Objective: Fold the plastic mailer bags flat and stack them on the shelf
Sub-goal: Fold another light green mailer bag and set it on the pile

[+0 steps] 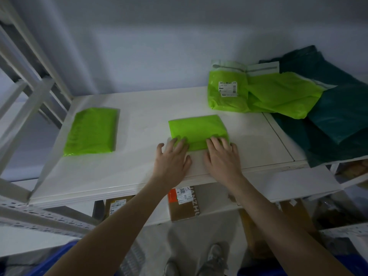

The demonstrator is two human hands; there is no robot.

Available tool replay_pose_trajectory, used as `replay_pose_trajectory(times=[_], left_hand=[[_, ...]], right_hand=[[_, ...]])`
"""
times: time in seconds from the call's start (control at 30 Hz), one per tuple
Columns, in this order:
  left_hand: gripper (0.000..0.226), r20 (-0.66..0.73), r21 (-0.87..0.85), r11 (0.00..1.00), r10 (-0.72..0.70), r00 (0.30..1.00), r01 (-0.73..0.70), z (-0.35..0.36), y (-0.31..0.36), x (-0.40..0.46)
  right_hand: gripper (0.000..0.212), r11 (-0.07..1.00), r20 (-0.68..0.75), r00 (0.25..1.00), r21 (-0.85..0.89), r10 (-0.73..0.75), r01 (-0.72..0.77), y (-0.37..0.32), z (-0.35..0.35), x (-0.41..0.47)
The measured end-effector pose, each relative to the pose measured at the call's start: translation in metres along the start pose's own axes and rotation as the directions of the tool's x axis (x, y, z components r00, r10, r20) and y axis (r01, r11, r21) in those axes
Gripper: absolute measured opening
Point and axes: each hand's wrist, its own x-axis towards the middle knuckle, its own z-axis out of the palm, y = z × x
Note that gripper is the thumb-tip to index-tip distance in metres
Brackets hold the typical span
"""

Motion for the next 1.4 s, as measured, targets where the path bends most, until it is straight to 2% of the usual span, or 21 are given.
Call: replay_pose_trajectory(times=[0.1, 0.23, 0.5, 0.9, 1.0, 1.17, 1.27, 1.4], left_hand=[[0.058, 0.030, -0.091, 0.996, 0.007, 1.000, -0.004, 0.003, 0.004, 0.004], [0.051, -0.059, -0.031, 1.000, -0.002, 0.998, 0.000, 0.006, 0.010, 0.008], [0.050, -0.059, 0.072, 0.997, -0.019, 0.998, 0.023, 0.011, 0.016, 0.019], [0.048, -0.039, 0.005, 0.999, -0.051, 0.998, 0.051, 0.011, 0.021, 0.022], [0.049, -0.028, -0.016, 0.998, -0.063, 0.998, 0.063, 0.010, 0.022, 0.022], [0.049, 0.026, -0.047, 0.994, -0.095, 0.995, 0.096, 0.008, 0.025, 0.023], [0.050, 0.057, -0.100, 0.988, -0.108, 0.992, 0.114, 0.009, 0.025, 0.026], [0.069, 0.185, -0.097, 0.983, -0.135, 0.973, 0.155, 0.009, 0.020, 0.030]], right_hand=[[0.048, 1.000, 0.024, 1.000, 0.024, 0.012, -0.012, 0.007, 0.001, 0.000], [0.049, 0.999, 0.060, 0.998, 0.042, -0.003, 0.000, 0.015, 0.002, -0.001], [0.049, 0.995, 0.077, 0.997, 0.103, -0.017, 0.009, 0.021, 0.003, 0.002], [0.052, 0.977, 0.153, 0.988, 0.210, -0.003, -0.029, 0.031, 0.009, 0.000], [0.054, 0.986, 0.154, 0.988, 0.164, 0.014, -0.039, 0.035, 0.007, 0.001], [0.055, 0.995, 0.148, 0.988, 0.085, 0.038, -0.050, 0.038, 0.004, 0.000], [0.047, 0.990, 0.126, 0.990, 0.114, 0.065, -0.079, 0.043, -0.001, 0.002], [0.032, 0.979, 0.069, 0.993, 0.177, 0.094, -0.105, 0.061, -0.008, 0.019]])
